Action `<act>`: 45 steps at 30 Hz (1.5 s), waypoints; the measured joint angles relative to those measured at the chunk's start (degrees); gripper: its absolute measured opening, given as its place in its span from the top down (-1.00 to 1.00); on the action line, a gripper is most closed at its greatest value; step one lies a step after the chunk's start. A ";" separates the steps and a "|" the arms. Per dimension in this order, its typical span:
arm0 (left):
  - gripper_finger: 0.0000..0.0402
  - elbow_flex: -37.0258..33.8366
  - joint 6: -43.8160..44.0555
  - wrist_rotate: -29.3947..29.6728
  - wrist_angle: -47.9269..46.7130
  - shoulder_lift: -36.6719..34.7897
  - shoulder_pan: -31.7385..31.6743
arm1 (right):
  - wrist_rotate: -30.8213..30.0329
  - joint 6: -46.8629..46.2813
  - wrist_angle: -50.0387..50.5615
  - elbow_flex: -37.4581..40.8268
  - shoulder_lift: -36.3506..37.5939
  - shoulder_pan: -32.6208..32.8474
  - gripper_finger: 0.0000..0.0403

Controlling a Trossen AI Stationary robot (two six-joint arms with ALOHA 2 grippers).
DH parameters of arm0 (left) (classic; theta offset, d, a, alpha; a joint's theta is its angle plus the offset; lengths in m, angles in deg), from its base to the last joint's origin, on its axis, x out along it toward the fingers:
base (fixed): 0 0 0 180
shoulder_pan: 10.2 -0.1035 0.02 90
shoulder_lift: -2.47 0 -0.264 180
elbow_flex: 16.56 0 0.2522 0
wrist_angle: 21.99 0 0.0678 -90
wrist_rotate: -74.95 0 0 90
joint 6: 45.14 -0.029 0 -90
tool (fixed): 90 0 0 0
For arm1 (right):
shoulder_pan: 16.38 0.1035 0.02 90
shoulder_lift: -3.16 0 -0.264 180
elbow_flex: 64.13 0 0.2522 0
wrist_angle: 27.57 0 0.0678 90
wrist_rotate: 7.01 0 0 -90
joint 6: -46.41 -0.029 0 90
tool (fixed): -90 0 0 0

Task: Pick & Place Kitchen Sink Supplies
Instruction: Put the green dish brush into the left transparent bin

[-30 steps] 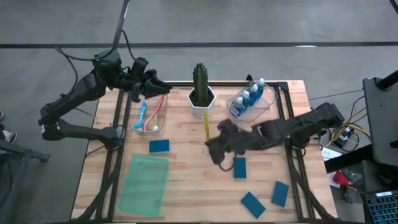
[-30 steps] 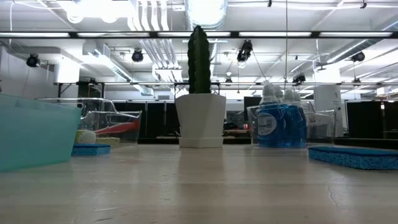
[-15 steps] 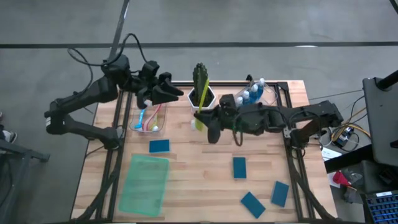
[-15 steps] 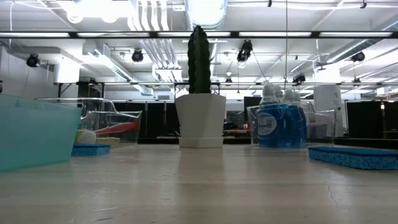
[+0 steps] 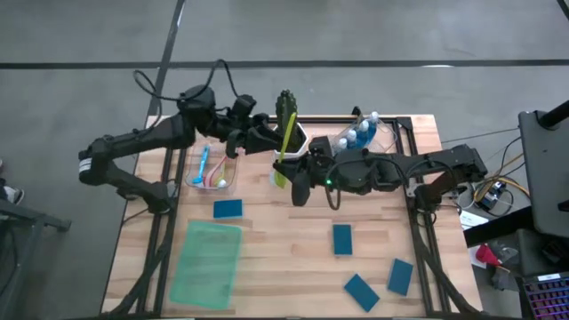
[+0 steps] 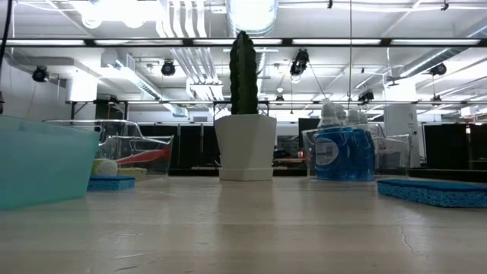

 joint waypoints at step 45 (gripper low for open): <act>0.73 0.02 -2.84 -1.93 -22.69 -4.90 -0.05 | 3.54 0.96 9.12 -0.02 -0.13 -0.57 0.08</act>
